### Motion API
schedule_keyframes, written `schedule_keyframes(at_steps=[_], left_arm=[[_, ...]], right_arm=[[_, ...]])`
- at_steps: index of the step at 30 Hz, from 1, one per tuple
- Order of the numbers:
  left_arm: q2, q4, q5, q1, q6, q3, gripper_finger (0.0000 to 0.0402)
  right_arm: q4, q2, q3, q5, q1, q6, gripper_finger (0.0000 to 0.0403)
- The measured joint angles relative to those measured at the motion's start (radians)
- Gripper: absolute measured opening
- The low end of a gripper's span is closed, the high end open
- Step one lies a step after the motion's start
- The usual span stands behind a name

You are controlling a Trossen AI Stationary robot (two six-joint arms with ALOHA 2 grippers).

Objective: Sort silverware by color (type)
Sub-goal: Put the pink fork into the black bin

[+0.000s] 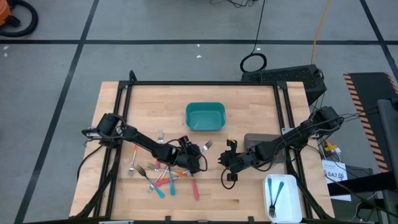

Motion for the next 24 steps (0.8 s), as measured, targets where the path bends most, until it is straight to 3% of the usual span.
schedule_keyframes(at_steps=[6, 17, 24], left_arm=[[0.019, 0.006, 0.022, 0.011, 0.001, 0.002, 0.0218], [0.023, 0.020, 0.071, 0.010, 0.061, 0.002, 0.0079], [0.024, 0.020, 0.072, 0.010, 0.080, 0.001, 0.0038]], right_arm=[[0.002, 0.000, 0.000, 0.002, 0.000, 0.000, 0.0054], [-0.006, 0.000, 0.000, -0.025, 0.000, -0.005, 0.0054], [-0.052, 0.000, 0.037, -0.075, 0.000, -0.003, 0.0054]])
